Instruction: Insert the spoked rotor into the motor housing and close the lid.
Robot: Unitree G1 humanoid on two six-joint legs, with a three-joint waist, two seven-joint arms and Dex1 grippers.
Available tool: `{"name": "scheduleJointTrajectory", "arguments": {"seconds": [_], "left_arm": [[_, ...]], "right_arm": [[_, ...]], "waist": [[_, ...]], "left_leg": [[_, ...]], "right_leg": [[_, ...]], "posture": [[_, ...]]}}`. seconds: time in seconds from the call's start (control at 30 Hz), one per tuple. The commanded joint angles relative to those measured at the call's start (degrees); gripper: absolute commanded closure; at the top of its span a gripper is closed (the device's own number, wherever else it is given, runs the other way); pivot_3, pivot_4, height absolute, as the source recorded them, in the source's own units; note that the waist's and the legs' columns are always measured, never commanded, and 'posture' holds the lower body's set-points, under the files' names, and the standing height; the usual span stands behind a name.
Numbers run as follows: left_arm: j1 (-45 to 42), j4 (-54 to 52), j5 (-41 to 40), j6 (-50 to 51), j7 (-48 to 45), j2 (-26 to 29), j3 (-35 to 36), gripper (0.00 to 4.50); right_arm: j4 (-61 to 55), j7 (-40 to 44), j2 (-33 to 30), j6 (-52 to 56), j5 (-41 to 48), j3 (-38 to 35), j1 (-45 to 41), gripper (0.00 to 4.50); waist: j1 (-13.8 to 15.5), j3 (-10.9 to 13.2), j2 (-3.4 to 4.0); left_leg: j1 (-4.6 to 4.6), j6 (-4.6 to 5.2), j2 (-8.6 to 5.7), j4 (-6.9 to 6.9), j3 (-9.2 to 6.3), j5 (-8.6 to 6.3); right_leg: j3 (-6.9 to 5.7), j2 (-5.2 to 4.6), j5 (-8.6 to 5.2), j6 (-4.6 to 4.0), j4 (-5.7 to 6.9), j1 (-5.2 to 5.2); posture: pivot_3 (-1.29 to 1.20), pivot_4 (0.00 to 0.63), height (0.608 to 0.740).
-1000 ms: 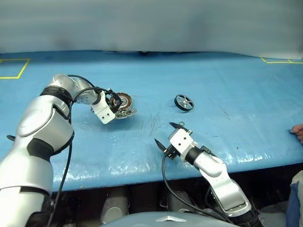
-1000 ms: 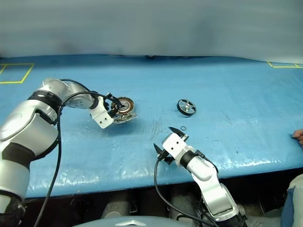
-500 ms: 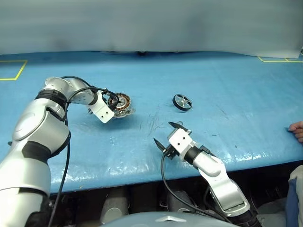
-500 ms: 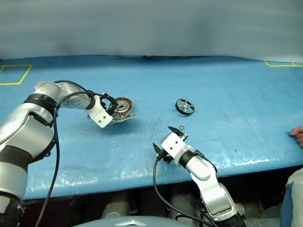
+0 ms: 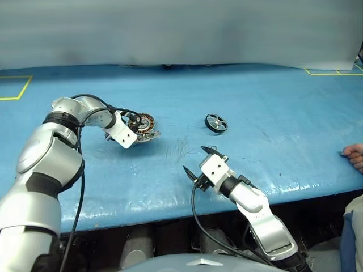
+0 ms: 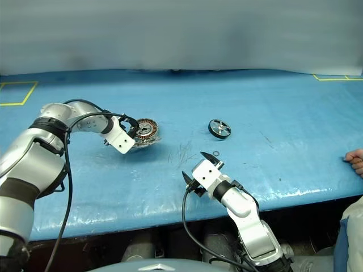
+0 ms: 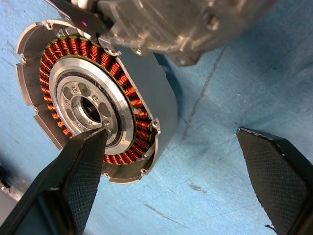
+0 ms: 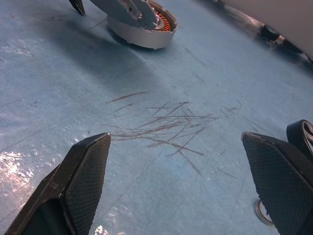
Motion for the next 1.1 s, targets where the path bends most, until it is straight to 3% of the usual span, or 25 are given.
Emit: {"name": "scheduleJointTrajectory", "arguments": {"seconds": [0.03,1.1], "left_arm": [[2.12,0.23,-0.25,0.52,-0.22,0.08,-0.08,0.0],[1.79,0.58,-5.96,5.63,1.7,-2.24,5.08,0.0]], "right_arm": [[-0.55,-0.12,-0.01,-0.76,-0.07,0.12,-0.29,0.02],[0.07,0.7,-1.2,-0.19,-0.32,1.35,-0.48,0.02]], "waist": [[0.01,-0.01,0.01],[1.55,-0.06,0.04]], "left_leg": [[0.0,0.0,0.0,0.0,0.0,0.0],[-0.24,0.06,-0.07,0.0,-0.04,0.03]], "right_leg": [[0.01,-0.01,0.0,0.0,0.0,0.0],[-0.06,-0.11,0.0,0.0,0.0,-0.14]], "posture": [[0.0,0.15,0.74],[0.0,0.15,0.74]]}}
